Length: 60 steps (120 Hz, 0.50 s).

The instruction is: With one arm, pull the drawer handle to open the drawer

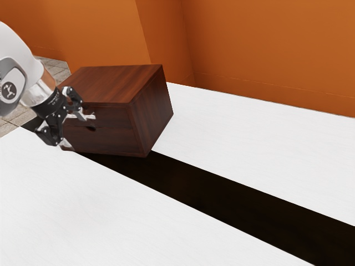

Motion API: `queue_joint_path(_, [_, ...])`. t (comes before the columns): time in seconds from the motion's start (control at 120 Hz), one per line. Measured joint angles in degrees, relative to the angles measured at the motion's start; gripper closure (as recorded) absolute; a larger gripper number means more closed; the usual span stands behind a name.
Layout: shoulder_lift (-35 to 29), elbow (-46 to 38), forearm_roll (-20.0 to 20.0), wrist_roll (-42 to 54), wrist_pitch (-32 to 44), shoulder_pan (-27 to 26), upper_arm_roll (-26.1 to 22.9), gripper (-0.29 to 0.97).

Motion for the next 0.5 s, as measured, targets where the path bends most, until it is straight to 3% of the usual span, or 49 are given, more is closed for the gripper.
queue_joint_path(0.133, [1.1,0.6,0.1,-0.4,0.8,0.9,0.2,0.08])
queue_joint_path(0.275, [0.8,0.6,0.4,-0.7,1.2,-7.7,8.6,0.08])
queue_joint_path(0.5, [2.5,1.2,2.4,-0.9,1.2,-8.6,10.5,0.08])
